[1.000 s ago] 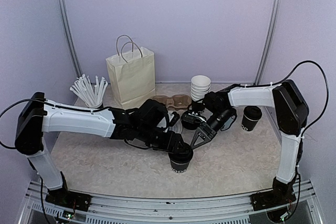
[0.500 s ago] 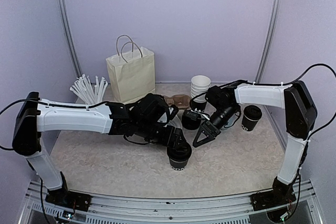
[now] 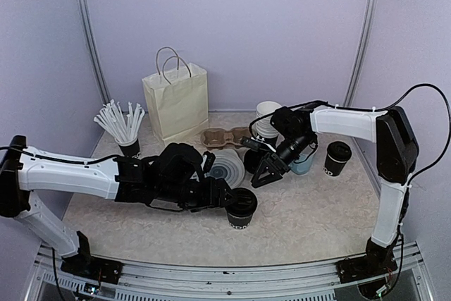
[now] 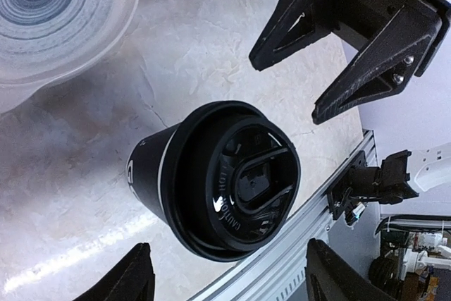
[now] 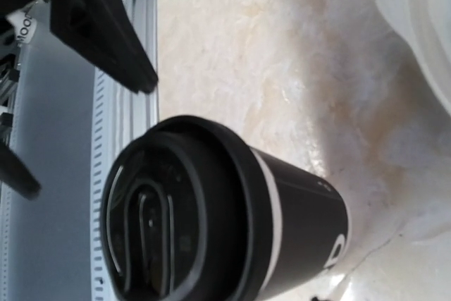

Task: Pack the takeout coffee

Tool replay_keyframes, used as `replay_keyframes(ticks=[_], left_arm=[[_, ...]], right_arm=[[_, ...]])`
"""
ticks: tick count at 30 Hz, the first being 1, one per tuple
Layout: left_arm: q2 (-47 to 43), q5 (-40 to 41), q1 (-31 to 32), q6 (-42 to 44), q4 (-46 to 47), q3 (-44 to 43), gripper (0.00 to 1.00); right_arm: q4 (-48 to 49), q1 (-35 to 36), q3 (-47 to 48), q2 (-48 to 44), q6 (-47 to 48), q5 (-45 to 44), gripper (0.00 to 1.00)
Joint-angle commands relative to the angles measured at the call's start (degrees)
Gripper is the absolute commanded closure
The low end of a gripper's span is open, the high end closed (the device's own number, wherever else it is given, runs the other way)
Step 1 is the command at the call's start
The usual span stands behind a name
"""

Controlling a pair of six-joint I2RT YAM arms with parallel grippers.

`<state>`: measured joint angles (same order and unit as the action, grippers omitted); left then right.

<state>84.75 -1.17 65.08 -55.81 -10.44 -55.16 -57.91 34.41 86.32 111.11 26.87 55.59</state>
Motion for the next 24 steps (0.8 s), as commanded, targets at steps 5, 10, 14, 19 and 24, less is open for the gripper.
replay_keyframes(ticks=[5,10,14,19,24], left_arm=[[4.9,-3.9,-2.2,-1.5,7.6,0.3,0.41],[8.3,-6.4,-4.3,0.9,9.3,-1.5,0.45],[10.3,-7.7,-5.2,3.6,9.9,-3.6,0.47],[13.8,-11.0,-6.7,7.8,9.7,-7.6,0.48],[18.3,-13.1,-7.5,12.4,7.7,-12.6,0.49]], right_arm=[[-2.5,1.7,-5.0,-1.9,4.4,4.6,0.48],[-2.9,2.6,-7.9,-3.9,5.0,4.2,0.49],[-3.1,2.7,-9.9,-5.8,5.3,4.0,0.49],[-2.9,3.2,-12.5,-8.8,5.8,3.5,0.49],[-3.0,3.4,-14.6,-10.0,6.1,2.2,0.49]])
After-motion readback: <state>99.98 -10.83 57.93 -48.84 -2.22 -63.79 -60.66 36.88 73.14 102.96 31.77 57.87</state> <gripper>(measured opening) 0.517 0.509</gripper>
